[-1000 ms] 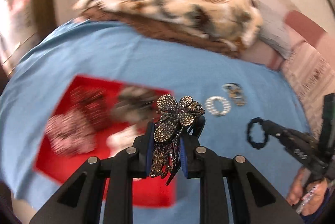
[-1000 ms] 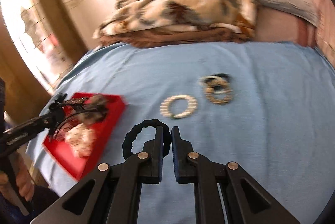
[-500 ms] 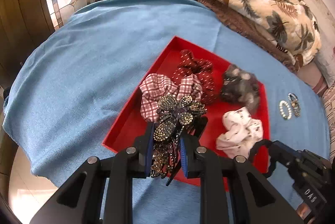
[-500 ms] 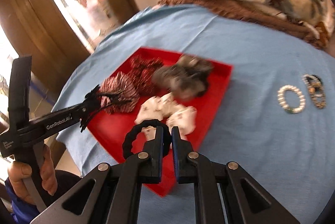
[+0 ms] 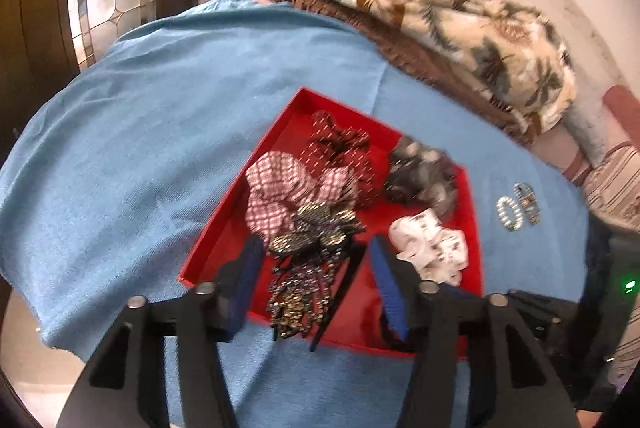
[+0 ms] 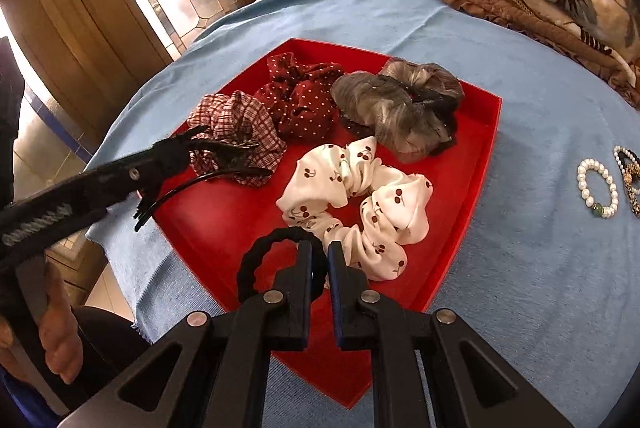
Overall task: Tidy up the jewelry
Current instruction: 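Carry the hair clip and hair tie into the red tray and release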
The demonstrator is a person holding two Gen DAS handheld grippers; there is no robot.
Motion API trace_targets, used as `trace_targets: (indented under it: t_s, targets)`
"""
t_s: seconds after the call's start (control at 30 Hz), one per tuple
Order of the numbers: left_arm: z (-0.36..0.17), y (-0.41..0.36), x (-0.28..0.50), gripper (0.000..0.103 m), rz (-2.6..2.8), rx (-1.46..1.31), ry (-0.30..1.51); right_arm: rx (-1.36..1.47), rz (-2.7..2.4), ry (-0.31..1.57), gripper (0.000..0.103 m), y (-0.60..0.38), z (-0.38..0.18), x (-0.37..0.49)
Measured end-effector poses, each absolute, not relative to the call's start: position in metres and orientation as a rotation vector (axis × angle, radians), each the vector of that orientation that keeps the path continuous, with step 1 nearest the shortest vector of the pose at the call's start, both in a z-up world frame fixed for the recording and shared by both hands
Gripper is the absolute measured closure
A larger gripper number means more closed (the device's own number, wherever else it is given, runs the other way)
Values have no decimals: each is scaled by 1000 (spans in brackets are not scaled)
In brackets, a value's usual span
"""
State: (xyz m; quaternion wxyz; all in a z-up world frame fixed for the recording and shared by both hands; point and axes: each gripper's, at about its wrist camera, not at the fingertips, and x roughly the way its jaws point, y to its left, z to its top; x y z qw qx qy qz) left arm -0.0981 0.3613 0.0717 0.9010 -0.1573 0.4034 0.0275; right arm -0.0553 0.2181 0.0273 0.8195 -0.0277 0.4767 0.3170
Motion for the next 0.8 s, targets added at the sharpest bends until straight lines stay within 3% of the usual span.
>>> trace_targets:
  t_s: [0.17,0.23,0.3,0.37,0.8]
  targets:
    - [83,361,-106,38,-13,-377,757,-70,683,1005,91,218,31,-61]
    - [89,359,-111,34,-46,-397,713,-70,687,995,85,217,34,-64]
    - [93,361,-114,32,-60,-417,678,-68,686,976,70,214,39,-67]
    - [96,365,-117,31,-58,-450,646,-64,689,959,67,211,44,-70]
    - [55,362,-86,31,-67,-530,854,-35,655,906,67,179,61,-81]
